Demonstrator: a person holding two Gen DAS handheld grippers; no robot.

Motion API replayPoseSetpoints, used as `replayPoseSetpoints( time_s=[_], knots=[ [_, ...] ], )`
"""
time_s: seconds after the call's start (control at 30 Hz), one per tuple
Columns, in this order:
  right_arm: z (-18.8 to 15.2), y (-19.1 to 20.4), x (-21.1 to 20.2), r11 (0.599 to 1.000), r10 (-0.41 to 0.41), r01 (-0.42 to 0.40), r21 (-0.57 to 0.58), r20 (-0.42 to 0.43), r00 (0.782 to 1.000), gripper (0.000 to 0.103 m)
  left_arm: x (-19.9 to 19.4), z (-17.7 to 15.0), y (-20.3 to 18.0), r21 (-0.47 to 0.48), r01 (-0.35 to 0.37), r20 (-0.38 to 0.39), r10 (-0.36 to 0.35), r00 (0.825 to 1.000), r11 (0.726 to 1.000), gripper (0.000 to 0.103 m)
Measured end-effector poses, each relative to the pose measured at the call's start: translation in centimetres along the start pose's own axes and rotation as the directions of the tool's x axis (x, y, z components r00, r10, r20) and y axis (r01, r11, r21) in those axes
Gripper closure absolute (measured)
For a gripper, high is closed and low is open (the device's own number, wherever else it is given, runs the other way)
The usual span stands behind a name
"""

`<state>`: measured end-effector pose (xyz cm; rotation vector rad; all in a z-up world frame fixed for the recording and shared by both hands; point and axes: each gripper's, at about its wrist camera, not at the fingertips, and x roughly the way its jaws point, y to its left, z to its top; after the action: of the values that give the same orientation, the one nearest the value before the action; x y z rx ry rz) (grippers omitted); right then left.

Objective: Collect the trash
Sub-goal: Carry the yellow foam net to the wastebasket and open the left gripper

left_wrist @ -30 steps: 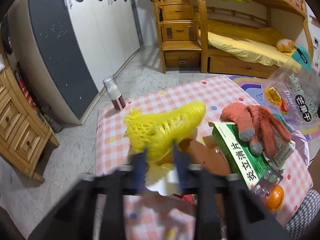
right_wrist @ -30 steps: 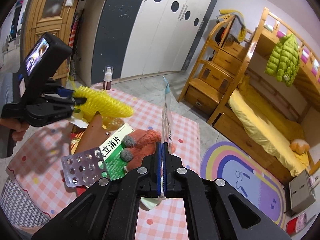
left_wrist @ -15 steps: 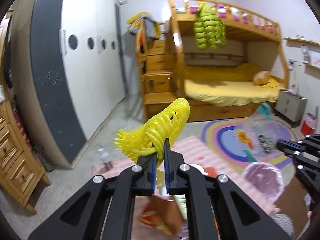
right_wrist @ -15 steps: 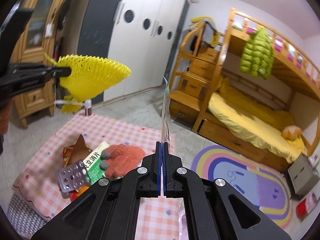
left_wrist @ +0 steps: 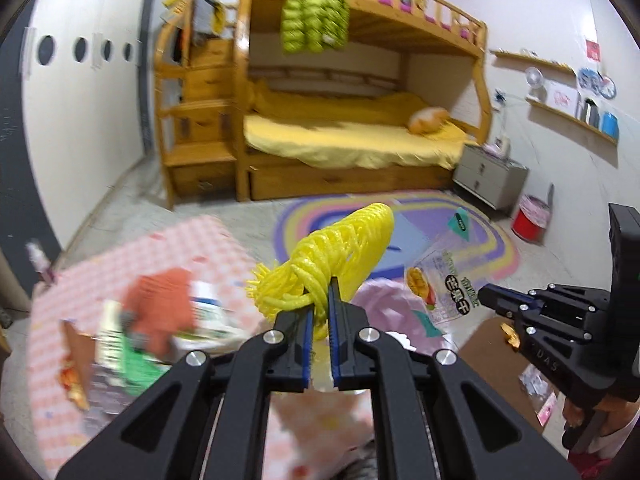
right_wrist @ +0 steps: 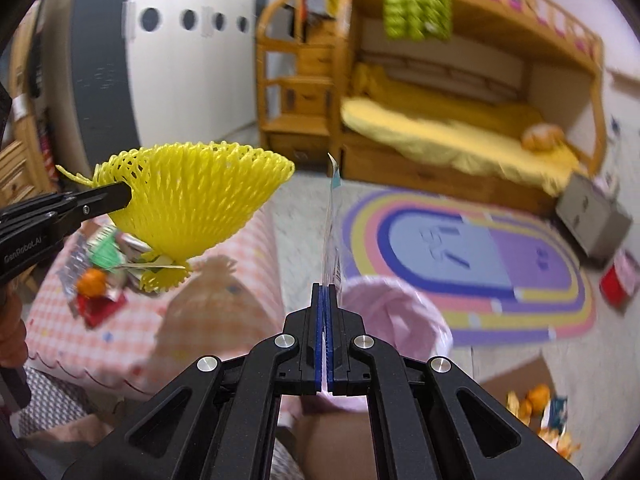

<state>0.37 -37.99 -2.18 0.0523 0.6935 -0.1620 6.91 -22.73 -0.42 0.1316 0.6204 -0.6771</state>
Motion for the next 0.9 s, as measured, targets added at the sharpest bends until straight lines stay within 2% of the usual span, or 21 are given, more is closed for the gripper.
replayPoseSetpoints(
  time_s=[0.23, 0.4, 0.57, 0.63, 0.67, 0.7, 0.73, 0.77, 0.8, 0.83, 0.9],
  knots=[
    [-2.7, -4.2, 3.5, 0.995, -0.015, 0.022, 0.095, -0.073, 0.997, 0.102, 6.4, -0.7, -4.2, 0.014, 0.079, -0.116, -0.077, 0.99, 0.997, 0.098],
    [-4.2, -7.1, 6.6, 0.986, -0.015, 0.033, 0.162, -0.116, 0.993, 0.102, 10.1, -0.9, -5.6, 0.003, 0.121, -0.156, -0.119, 0.981, 0.993, 0.098],
    [-5.1, -9.2, 10.0, 0.973, -0.008, 0.047, 0.228, -0.171, 0.985, 0.102, 13.2, -0.8, -6.6, 0.002, 0.128, -0.19, -0.126, 0.974, 0.992, 0.097],
    [-5.2, -9.5, 11.2, 0.973, -0.008, 0.05, 0.226, -0.183, 0.983, 0.1, 13.6, -0.6, -6.8, 0.009, 0.13, -0.196, -0.126, 0.972, 0.991, 0.089],
    [-5.3, -9.5, 11.6, 0.973, -0.011, 0.054, 0.226, -0.188, 0.982, 0.097, 13.8, -0.6, -6.8, 0.011, 0.129, -0.197, -0.125, 0.972, 0.992, 0.077],
    [-5.4, -9.5, 11.8, 0.972, -0.011, 0.055, 0.227, -0.191, 0.982, 0.095, 13.8, -0.6, -6.8, 0.012, 0.125, -0.195, -0.12, 0.973, 0.992, 0.058],
    [-5.4, -9.6, 12.2, 0.972, -0.009, 0.055, 0.229, -0.195, 0.981, 0.093, 13.7, -0.5, -6.7, 0.011, 0.122, -0.189, -0.118, 0.975, 0.992, 0.05],
    [-5.5, -9.8, 12.5, 0.97, -0.004, 0.053, 0.237, -0.2, 0.98, 0.08, 13.5, -0.6, -6.5, 0.011, 0.113, -0.185, -0.109, 0.977, 0.994, 0.038],
    [-5.5, -9.8, 12.5, 0.969, -0.01, 0.059, 0.241, -0.202, 0.979, 0.064, 13.4, -0.6, -6.3, 0.011, 0.104, -0.184, -0.1, 0.978, 0.995, 0.035],
    [-5.6, -10.1, 12.5, 0.968, -0.015, 0.065, 0.243, -0.201, 0.979, 0.059, 13.3, -0.7, -6.1, 0.01, 0.1, -0.188, -0.096, 0.977, 0.995, 0.035],
    [-5.5, -10.2, 11.8, 0.967, -0.027, 0.076, 0.244, -0.197, 0.98, 0.058, 13.1, -0.8, -5.8, 0.012, 0.086, -0.197, -0.082, 0.977, 0.996, 0.035]
  ],
)
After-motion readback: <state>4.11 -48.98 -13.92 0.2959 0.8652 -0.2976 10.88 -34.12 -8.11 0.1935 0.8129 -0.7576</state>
